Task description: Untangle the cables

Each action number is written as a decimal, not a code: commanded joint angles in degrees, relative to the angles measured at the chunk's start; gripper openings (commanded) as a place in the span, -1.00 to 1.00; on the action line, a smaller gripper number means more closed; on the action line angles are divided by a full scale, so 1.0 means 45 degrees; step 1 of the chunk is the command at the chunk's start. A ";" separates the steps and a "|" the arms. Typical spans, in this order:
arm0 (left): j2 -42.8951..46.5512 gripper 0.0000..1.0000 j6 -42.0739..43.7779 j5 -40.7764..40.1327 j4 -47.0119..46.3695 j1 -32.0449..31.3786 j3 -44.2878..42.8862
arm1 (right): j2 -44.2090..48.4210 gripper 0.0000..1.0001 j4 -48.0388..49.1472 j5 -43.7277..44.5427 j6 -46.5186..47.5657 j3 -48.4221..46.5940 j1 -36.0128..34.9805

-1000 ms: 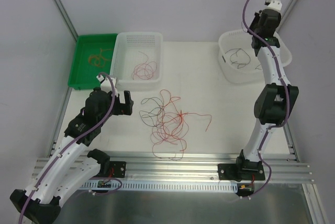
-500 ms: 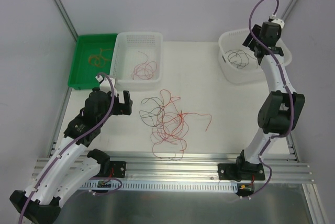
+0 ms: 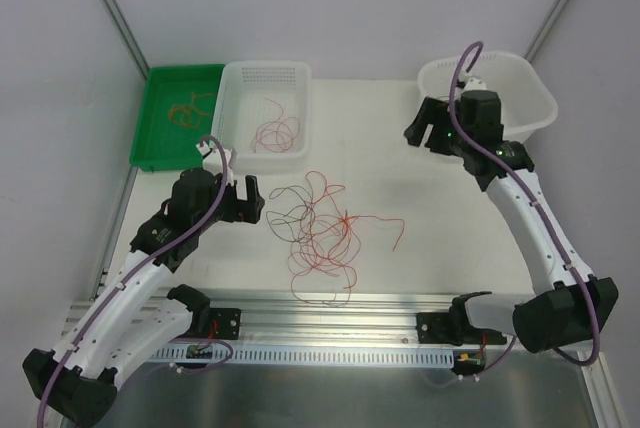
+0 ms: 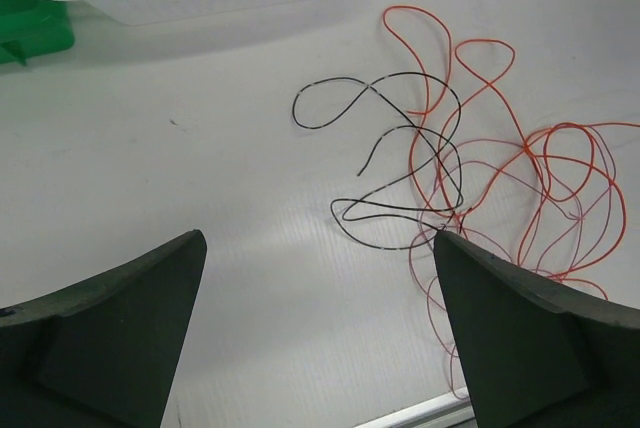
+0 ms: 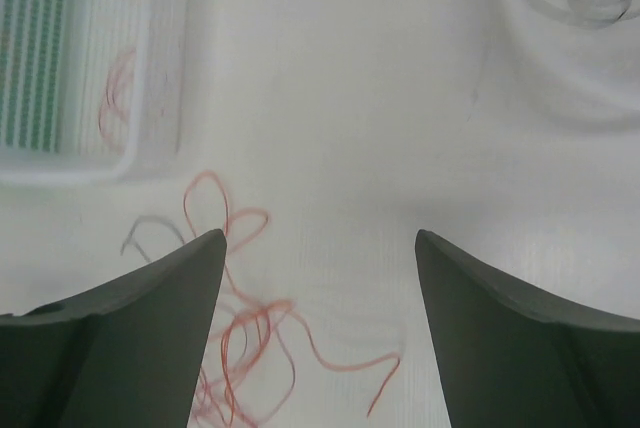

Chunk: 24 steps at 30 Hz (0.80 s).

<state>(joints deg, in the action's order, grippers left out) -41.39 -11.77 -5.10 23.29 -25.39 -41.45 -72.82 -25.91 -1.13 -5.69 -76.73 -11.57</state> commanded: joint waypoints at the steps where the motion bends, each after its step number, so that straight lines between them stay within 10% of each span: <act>1: -0.0255 0.98 -0.0470 0.1501 -0.0058 0.0134 -0.0222 | 0.0689 0.61 -0.0844 -0.1136 -0.0686 0.1964 -0.1214; 8: -0.1738 0.98 -0.2790 0.3907 -0.0369 -0.0700 -0.0067 | 0.1786 0.51 0.0813 -0.0379 -0.2366 0.5093 -0.4338; 24: -0.5957 0.69 -0.4494 0.0529 -0.2167 -0.5744 -0.0573 | -0.0243 0.26 0.2652 0.1793 -0.4495 0.6113 -0.7837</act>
<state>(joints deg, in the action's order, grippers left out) -65.82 -30.72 0.25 16.45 -49.56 -41.63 -72.44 -17.43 5.26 -23.18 -49.47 -45.45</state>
